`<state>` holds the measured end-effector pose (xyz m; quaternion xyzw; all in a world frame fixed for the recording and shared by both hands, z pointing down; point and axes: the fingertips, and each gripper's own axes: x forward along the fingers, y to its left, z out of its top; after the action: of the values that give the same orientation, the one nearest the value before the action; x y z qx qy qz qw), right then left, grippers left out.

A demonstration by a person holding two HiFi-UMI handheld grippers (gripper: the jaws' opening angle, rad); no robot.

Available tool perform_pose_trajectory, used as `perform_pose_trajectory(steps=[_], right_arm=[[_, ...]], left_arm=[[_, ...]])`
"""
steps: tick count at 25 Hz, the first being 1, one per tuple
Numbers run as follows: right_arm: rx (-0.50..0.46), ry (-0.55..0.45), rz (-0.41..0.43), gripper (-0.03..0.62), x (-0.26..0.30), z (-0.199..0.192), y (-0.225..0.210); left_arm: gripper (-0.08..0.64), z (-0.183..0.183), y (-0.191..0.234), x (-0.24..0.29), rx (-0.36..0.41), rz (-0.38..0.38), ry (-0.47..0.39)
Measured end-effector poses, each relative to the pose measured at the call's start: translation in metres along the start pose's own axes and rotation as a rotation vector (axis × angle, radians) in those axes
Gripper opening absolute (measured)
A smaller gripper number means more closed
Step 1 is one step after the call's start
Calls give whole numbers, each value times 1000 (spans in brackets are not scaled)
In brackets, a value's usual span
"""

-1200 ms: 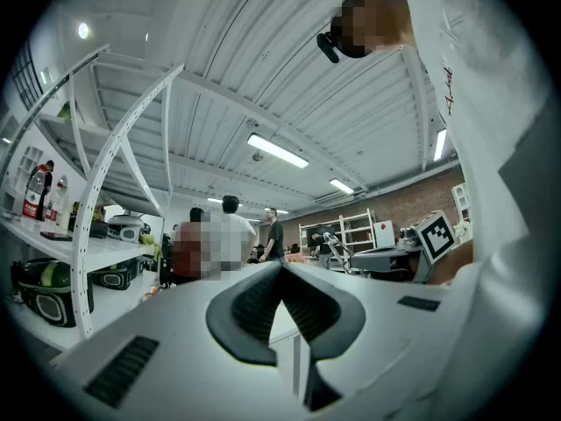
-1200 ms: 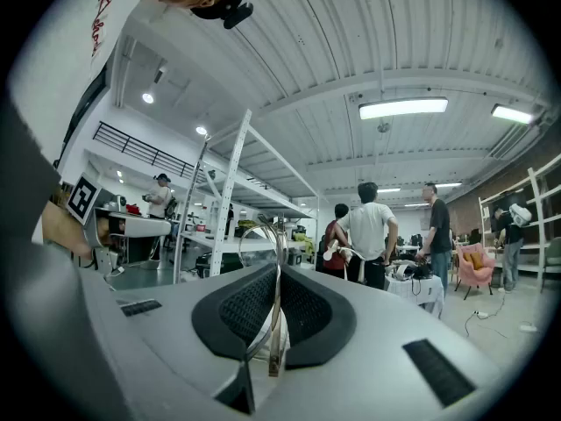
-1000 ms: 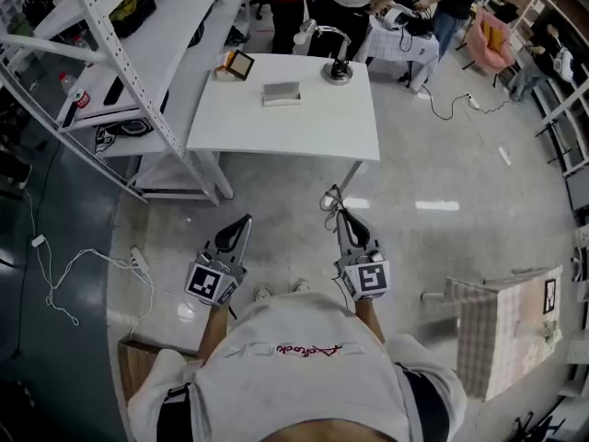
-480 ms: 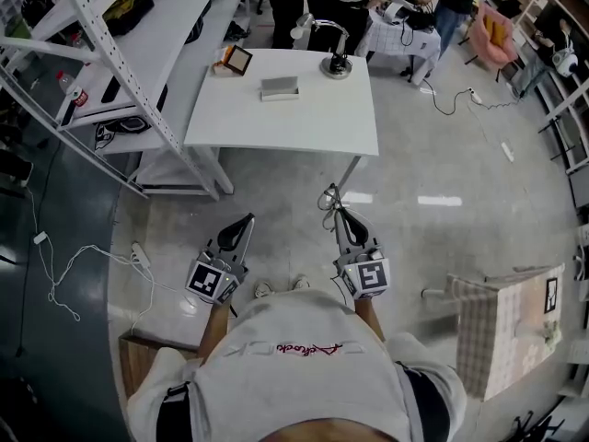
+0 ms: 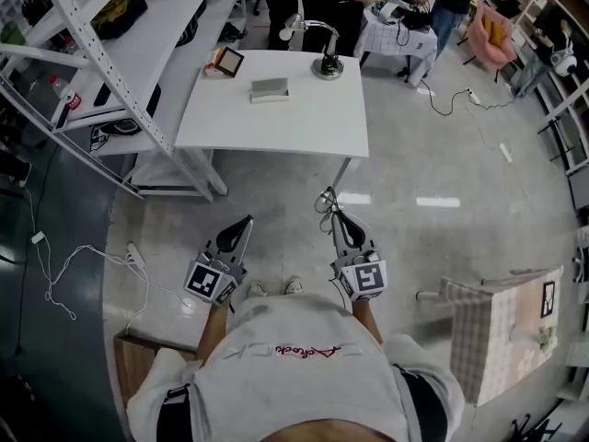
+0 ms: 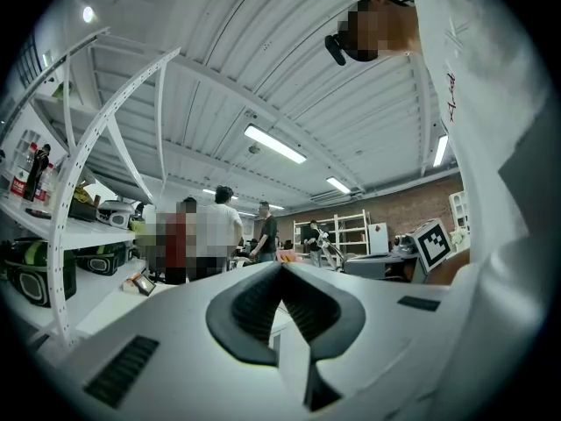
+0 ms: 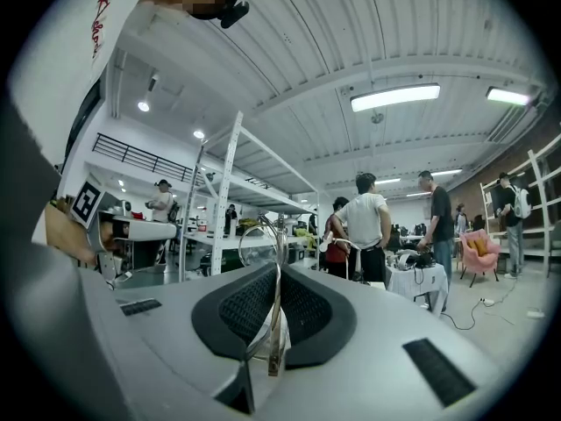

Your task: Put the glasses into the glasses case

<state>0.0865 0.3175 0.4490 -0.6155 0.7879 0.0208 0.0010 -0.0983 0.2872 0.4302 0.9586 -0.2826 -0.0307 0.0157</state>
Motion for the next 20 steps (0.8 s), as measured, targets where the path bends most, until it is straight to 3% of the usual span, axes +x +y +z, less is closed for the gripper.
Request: perform_pose_trajectory(steps=[20], right_arm=[[26,8,13,17,7,-20,-31]], left_arm=[[14,-14,-11,38,3,-9,19]])
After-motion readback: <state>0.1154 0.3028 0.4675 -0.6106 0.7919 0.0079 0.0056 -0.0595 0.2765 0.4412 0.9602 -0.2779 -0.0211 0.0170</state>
